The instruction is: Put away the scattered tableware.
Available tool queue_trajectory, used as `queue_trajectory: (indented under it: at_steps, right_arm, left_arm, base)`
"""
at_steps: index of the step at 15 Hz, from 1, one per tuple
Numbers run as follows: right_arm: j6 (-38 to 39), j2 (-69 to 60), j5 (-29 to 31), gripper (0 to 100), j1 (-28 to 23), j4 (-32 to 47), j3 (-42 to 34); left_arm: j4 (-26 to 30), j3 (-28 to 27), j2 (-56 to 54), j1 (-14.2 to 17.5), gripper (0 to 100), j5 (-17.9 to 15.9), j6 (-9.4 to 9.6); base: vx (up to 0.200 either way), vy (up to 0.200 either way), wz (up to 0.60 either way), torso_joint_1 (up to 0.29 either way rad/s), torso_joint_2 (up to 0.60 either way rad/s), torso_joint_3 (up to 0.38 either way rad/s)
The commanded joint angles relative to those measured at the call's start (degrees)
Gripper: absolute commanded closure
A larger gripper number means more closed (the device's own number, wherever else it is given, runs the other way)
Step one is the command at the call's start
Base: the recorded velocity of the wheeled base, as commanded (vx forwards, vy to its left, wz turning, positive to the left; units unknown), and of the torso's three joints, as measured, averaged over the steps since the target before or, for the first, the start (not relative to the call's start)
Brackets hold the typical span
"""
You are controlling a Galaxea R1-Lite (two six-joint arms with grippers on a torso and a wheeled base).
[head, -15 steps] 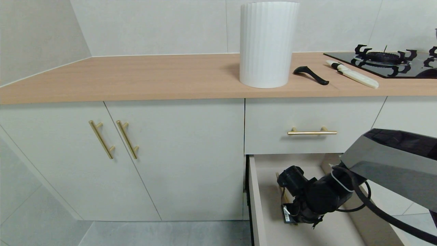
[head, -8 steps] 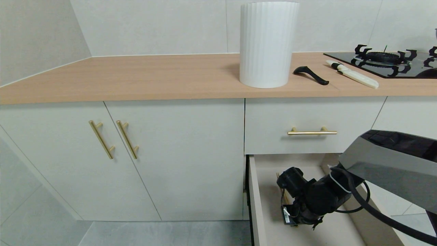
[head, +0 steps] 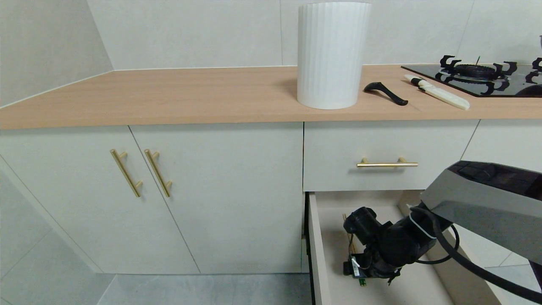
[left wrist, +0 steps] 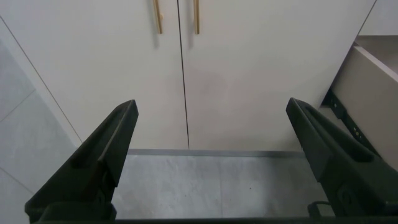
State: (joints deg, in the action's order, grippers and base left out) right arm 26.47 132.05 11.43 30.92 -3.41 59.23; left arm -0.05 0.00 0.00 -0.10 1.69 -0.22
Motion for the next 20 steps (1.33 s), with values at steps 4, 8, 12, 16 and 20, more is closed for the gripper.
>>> queue_trajectory:
  at_steps: [4, 8, 12, 16, 20]
  right_arm:
    - [-0.1, -12.34, -0.01, 0, -0.24, 0.51, -2.54]
    - [-1.07, -26.93, -0.01, 0, -0.33, 0.69, -5.36]
    - [-5.55, -39.85, 0.17, 0, -1.74, 0.69, -7.47]
    - [-8.62, -44.69, 0.17, 0, -4.55, 0.6, -7.64]
    - [-9.85, -45.74, 0.17, 0, -5.95, -0.45, -7.91]
  left_arm:
    - [-0.04, 0.0, 0.0, 0.01, 0, -0.02, -0.04]
    - [-0.04, 0.0, 0.0, 0.01, 0, 0.06, -0.04]
    - [-0.04, 0.0, 0.0, 0.01, 0, -0.02, -0.04]
    - [-0.04, 0.0, 0.0, 0.01, 0, 0.06, -0.04]
    - [-0.04, 0.0, 0.0, 0.01, 0, 0.06, -0.04]
  base:
    - [0.0, 0.0, 0.0, 0.0, 0.0, 0.0]
    - [0.0, 0.0, 0.0, 0.0, 0.0, 0.0]
    - [0.0, 0.0, 0.0, 0.0, 0.0, 0.0]
    - [0.0, 0.0, 0.0, 0.0, 0.0, 0.0]
    - [0.0, 0.0, 0.0, 0.0, 0.0, 0.0]
